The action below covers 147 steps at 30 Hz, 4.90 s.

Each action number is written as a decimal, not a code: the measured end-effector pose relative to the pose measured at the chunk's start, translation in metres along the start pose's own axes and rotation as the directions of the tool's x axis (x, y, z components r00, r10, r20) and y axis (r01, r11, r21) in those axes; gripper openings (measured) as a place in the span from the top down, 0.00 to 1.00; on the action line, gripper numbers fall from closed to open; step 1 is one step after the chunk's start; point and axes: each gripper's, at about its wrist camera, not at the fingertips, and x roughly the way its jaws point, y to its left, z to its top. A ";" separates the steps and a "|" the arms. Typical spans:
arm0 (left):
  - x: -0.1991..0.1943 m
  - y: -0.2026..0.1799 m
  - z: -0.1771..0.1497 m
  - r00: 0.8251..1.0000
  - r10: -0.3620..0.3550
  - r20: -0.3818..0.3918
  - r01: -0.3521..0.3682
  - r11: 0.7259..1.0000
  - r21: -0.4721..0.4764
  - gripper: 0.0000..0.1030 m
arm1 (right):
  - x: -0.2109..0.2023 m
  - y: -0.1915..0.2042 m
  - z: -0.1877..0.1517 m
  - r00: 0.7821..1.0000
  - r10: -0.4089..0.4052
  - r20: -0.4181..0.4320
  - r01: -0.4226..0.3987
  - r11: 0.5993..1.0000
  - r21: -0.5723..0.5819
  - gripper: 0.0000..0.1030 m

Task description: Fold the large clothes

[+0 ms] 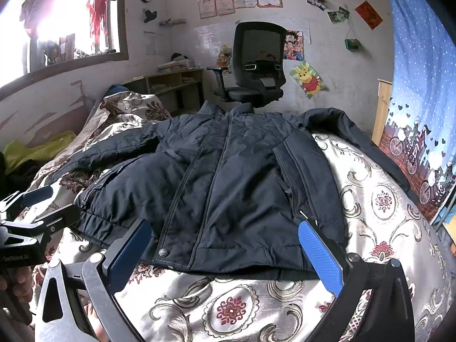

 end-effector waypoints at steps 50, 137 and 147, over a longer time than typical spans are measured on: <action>0.024 0.021 0.006 0.986 0.141 -0.089 -0.145 0.988 -0.045 0.04 | 0.032 -0.001 0.004 0.973 -0.156 -0.170 0.148 0.987 -0.060 0.00; 0.379 -0.086 0.222 0.926 -0.219 -0.306 0.228 0.974 -0.006 0.04 | 0.087 -0.331 0.173 0.876 -0.482 -0.007 0.340 0.607 0.718 0.95; 0.296 0.049 0.253 0.975 -0.110 -0.194 0.077 0.983 -0.169 0.04 | 0.129 -0.139 0.283 0.892 -0.339 0.300 0.318 0.941 0.116 0.95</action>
